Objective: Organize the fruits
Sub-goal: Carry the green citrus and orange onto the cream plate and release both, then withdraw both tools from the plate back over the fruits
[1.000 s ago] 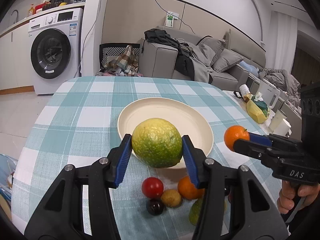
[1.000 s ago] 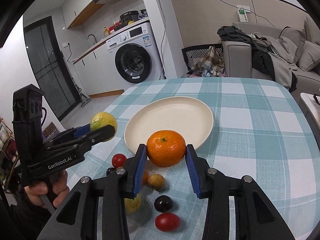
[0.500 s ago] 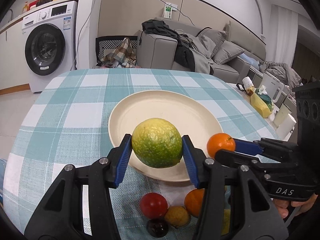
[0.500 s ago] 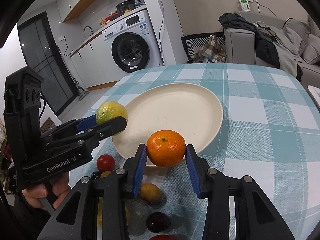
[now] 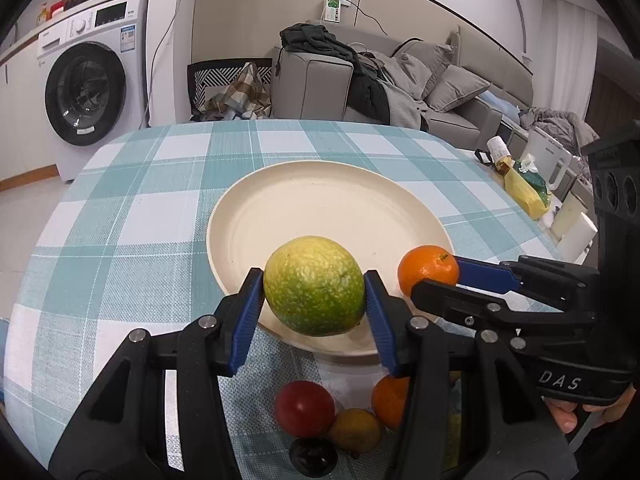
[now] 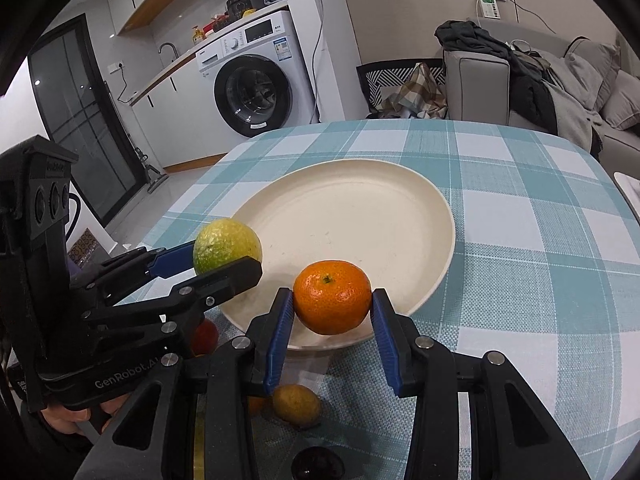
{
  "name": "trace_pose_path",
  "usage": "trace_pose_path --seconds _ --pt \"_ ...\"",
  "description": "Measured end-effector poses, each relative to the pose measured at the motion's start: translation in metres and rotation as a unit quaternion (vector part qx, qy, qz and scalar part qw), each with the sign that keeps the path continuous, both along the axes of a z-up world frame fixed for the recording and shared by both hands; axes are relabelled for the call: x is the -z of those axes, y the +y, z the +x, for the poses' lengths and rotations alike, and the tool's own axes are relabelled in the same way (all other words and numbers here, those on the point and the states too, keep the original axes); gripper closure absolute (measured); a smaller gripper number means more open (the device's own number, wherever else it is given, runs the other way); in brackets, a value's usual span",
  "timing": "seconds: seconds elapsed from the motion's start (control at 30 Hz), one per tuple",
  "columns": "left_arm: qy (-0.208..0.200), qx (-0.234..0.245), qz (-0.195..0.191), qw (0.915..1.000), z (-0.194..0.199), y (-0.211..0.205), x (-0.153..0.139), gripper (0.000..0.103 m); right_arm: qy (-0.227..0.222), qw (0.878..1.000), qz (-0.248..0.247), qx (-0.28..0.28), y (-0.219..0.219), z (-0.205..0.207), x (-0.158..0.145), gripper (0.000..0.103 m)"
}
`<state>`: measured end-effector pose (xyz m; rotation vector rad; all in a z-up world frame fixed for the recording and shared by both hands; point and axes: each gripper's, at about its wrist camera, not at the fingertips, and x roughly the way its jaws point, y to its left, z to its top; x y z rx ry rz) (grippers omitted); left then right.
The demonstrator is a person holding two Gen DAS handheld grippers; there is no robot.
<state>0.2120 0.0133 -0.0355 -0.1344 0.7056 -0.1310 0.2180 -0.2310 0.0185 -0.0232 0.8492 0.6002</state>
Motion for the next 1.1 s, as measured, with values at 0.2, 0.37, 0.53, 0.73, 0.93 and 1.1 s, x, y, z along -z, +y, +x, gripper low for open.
trace_pose_path --seconds 0.2,0.37,0.53,0.73,0.93,1.1 --pt "0.002 -0.007 -0.007 0.9999 0.0 0.004 0.003 0.056 -0.004 1.0 0.008 0.002 -0.004 -0.002 -0.004 0.062" --pt "-0.018 -0.012 0.004 0.9998 -0.009 0.003 -0.002 0.035 -0.014 1.0 0.007 0.005 -0.006 -0.005 -0.008 0.053" --pt "-0.027 -0.012 -0.007 0.9995 -0.022 0.008 -0.011 0.019 -0.035 0.999 0.011 0.011 -0.016 -0.014 -0.02 0.016" --pt "-0.036 -0.023 -0.022 0.9989 -0.052 0.015 -0.028 0.001 -0.063 0.998 0.024 0.011 -0.033 -0.034 -0.038 0.0" --pt "-0.036 -0.024 -0.004 0.999 -0.086 0.009 -0.04 0.001 -0.07 0.997 0.017 0.013 -0.041 -0.052 -0.047 0.0" --pt "-0.045 -0.023 0.016 0.9986 -0.111 -0.001 -0.05 0.001 -0.074 0.997 0.017 0.02 -0.052 -0.07 -0.049 0.0"
